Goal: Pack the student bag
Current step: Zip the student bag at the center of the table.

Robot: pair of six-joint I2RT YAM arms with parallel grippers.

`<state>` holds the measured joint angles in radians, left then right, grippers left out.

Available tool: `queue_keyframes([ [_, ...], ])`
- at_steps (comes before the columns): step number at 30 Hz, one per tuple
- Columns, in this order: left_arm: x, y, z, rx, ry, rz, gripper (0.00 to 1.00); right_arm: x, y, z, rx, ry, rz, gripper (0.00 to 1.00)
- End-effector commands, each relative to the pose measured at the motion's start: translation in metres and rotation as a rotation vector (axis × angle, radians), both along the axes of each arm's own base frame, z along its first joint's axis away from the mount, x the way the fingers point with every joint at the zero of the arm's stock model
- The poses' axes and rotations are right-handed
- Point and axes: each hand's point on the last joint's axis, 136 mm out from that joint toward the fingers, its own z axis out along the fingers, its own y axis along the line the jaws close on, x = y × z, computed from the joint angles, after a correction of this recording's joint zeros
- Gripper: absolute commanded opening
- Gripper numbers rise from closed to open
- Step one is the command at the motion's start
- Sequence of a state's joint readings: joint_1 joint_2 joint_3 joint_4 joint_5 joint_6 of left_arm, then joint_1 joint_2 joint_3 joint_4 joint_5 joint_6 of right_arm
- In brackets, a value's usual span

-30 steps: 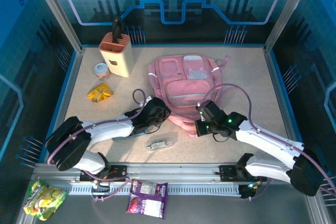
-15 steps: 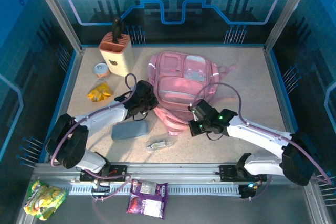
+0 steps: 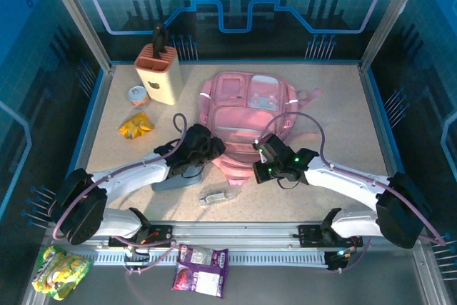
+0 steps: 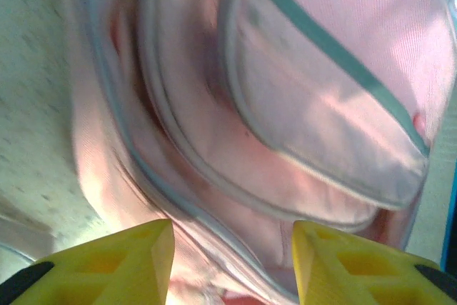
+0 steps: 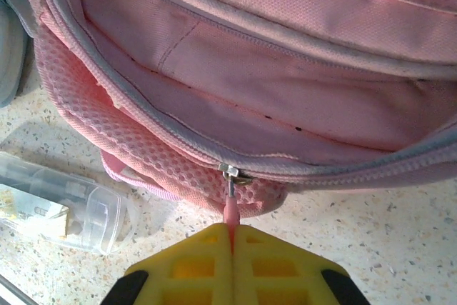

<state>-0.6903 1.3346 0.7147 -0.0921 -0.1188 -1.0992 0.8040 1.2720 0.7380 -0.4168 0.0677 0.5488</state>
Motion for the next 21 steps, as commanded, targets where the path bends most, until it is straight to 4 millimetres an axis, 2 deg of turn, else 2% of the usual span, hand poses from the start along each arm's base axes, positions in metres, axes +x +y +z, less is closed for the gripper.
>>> queue_keyframes([
  [1, 0.002, -0.007, -0.006, -0.048, 0.005, 0.089, 0.48, 0.002, 0.006, -0.005, 0.023, 0.004, 0.027, 0.01],
  [7, 0.001, -0.015, -0.023, -0.058, 0.039, 0.098, 0.38, 0.009, 0.007, -0.013, 0.005, 0.003, 0.007, 0.09],
  [11, -0.001, -0.015, -0.025, -0.043, 0.045, 0.097, 0.37, 0.014, 0.013, -0.015, 0.016, 0.005, 0.006, 0.16],
  [17, -0.005, -0.015, -0.026, -0.046, 0.047, 0.111, 0.37, 0.02, 0.017, -0.024, -0.006, 0.015, -0.002, 0.2],
  [21, -0.008, -0.015, -0.031, -0.039, 0.055, 0.122, 0.37, 0.023, 0.016, -0.026, -0.023, 0.009, -0.009, 0.12],
])
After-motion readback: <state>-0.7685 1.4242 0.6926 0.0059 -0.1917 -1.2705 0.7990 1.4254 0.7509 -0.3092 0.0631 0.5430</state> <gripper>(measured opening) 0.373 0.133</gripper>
